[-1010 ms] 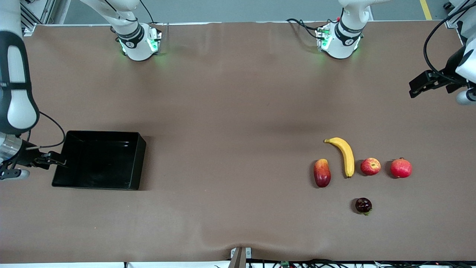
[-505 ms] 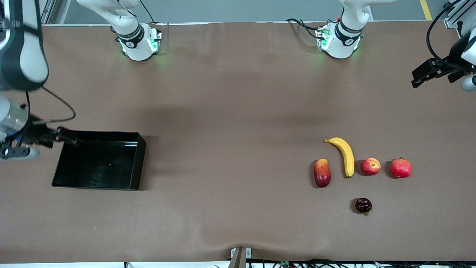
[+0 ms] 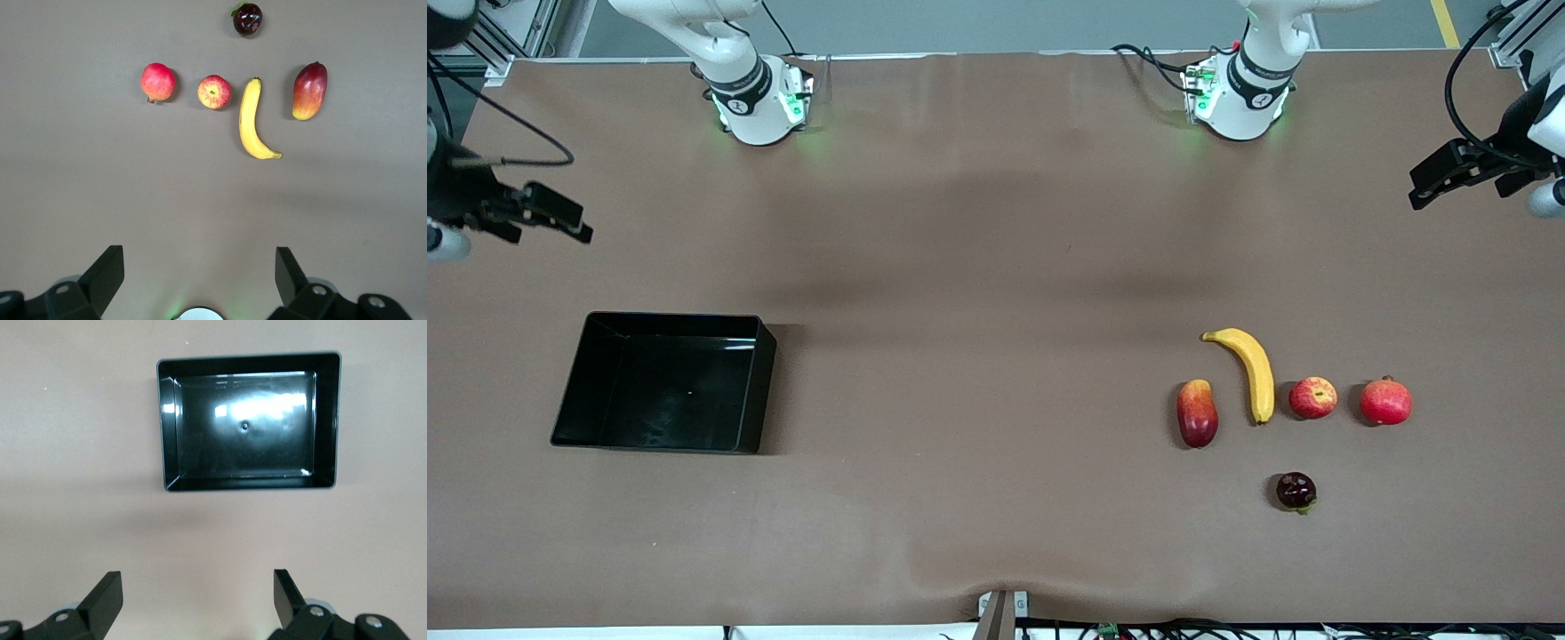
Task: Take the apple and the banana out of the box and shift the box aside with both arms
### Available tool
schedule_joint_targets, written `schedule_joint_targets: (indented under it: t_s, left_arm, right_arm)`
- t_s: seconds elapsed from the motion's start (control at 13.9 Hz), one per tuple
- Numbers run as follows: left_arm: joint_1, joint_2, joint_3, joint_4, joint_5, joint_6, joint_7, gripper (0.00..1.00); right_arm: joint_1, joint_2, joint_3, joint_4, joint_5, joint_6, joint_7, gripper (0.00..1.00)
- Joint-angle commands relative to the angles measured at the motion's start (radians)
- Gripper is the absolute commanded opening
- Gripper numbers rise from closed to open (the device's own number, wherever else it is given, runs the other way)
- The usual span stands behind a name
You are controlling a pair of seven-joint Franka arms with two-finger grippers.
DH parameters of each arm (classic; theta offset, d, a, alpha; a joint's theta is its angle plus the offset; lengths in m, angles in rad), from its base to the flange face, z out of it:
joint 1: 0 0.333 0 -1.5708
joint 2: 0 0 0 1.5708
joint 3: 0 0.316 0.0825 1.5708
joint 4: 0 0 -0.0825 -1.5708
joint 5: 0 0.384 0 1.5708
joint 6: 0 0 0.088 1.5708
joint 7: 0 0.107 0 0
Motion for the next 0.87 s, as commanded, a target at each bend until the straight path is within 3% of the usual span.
schedule_joint_targets:
  t_s: [0.0, 0.79]
  left_arm:
    - [-0.002, -0.013, 0.009, -0.012, -0.018, -0.010, 0.032, 1.00]
    - [0.017, 0.000, 0.020, 0.013, -0.005, -0.029, 0.088, 1.00]
  right_arm:
    - [-0.011, -0.008, 0.017, 0.030, -0.014, -0.006, 0.056, 1.00]
    - [-0.023, -0.001, 0.009, 0.039, -0.022, -0.047, 0.058, 1.00]
